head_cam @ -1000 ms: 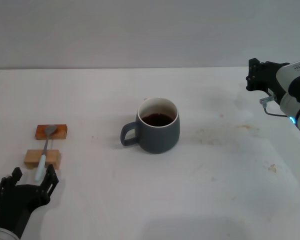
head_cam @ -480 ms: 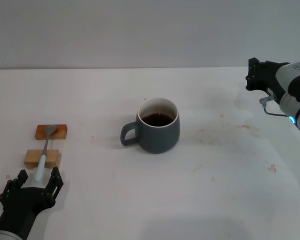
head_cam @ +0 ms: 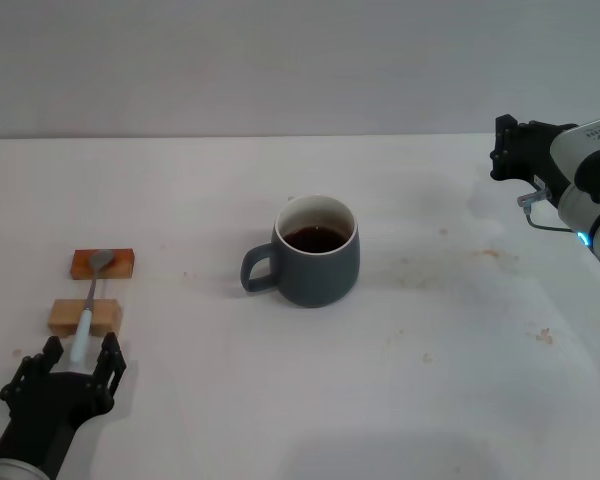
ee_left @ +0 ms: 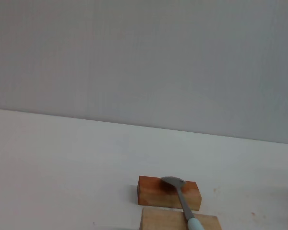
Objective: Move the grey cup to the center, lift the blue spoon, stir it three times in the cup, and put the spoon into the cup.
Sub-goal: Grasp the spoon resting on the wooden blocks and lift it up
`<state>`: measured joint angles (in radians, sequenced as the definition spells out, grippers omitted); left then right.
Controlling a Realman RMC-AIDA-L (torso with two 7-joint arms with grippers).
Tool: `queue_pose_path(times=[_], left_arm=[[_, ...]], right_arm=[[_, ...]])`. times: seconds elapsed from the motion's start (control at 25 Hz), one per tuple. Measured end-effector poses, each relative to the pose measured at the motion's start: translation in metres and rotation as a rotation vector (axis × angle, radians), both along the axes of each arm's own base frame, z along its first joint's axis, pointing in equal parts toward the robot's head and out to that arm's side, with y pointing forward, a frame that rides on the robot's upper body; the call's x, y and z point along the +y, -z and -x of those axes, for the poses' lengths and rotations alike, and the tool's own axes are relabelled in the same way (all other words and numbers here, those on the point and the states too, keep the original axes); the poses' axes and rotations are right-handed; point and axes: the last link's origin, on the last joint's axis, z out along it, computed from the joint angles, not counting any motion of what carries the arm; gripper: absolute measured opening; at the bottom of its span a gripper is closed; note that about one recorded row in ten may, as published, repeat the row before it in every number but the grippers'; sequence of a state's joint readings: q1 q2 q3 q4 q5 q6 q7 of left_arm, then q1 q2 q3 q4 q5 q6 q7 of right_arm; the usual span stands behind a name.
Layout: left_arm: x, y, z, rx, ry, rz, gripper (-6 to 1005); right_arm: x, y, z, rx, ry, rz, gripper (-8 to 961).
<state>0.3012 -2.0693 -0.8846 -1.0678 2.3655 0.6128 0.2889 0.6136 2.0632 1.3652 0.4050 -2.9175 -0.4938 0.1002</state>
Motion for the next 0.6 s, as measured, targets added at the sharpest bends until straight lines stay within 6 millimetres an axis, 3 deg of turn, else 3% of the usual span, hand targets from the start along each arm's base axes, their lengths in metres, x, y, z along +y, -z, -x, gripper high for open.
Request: queue_pose_path(times=[0.6], left_arm=[[0.0049,0.0021,-0.0011,0.042,-0.022,-0.014,536]], right_arm=[[0.0008,0.0001,0.0016,-0.001,-0.005,0.001,0]])
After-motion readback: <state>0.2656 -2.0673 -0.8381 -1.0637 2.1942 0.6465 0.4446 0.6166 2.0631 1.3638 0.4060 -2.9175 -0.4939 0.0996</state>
